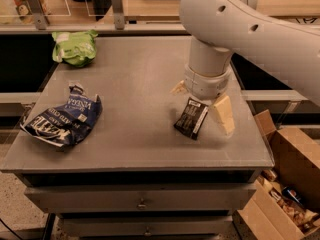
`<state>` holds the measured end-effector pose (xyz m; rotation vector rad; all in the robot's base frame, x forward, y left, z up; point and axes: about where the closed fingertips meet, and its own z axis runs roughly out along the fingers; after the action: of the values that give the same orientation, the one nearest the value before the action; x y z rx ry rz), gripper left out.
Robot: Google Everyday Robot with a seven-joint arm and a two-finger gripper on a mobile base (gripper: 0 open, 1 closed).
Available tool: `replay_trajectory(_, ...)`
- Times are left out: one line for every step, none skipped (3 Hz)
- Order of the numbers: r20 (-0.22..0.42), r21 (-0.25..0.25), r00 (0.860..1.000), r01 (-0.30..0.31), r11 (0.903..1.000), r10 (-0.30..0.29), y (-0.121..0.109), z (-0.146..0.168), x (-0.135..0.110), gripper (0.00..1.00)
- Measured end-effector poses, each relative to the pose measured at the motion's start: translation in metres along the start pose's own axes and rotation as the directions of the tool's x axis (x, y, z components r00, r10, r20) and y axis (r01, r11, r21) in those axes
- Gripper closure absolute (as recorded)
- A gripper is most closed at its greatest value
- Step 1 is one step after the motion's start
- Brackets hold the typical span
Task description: Move rxbar chocolate near blue chip bag
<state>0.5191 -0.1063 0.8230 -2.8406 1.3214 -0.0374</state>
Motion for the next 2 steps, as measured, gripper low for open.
replay_trajectory(0.023, -0.011, 0.998, 0.067, 0.9977, -0.066, -0.0037, 0.0040, -0.0063, 0.18)
replay_trajectory(0.048, -0.007, 0.994, 0.101, 0.9949, -0.100, -0.0063, 0.0043, -0.0098, 0.41)
